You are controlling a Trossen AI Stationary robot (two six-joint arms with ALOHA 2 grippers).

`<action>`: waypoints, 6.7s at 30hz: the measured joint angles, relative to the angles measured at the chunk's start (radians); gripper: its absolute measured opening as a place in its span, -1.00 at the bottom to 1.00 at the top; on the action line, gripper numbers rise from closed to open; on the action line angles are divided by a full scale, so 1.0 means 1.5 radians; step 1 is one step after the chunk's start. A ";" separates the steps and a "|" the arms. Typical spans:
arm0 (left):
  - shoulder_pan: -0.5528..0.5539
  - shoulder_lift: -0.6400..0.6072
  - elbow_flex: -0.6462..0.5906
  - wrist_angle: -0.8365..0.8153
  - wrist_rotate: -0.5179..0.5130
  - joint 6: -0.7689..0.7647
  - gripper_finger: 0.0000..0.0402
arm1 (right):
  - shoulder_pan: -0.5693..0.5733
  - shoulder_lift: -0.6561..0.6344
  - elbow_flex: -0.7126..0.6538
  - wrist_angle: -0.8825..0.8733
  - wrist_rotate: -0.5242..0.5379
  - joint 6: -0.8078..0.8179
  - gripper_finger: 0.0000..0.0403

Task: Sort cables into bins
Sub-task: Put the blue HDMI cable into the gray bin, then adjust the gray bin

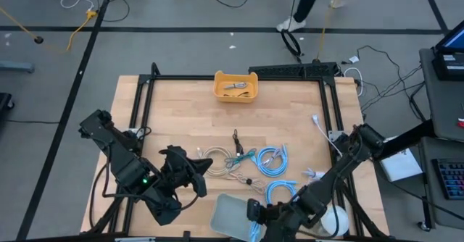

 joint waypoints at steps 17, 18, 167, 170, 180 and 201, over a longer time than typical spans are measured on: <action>-0.002 0.000 0.000 0.002 -0.002 -0.003 -0.87 | -0.002 0.005 -0.001 0.070 0.040 0.056 -0.88; -0.002 0.000 0.000 0.002 -0.002 -0.003 -0.87 | -0.002 0.005 -0.001 0.071 0.044 0.057 -0.88; 0.048 0.188 -0.326 0.812 0.487 -0.016 -0.99 | 0.052 -0.256 -0.070 -0.080 0.118 0.569 -0.44; 0.058 0.210 -0.325 0.849 0.503 -0.026 -1.00 | 0.067 -0.251 -0.070 -0.083 0.111 0.573 -0.48; 0.109 0.200 -0.323 0.821 0.503 0.002 -1.00 | 0.074 -0.240 -0.095 -0.092 0.083 0.616 -0.59; 0.260 0.014 -0.324 0.413 0.644 0.238 -1.00 | 0.120 -0.234 -0.254 0.049 -0.176 1.020 -1.00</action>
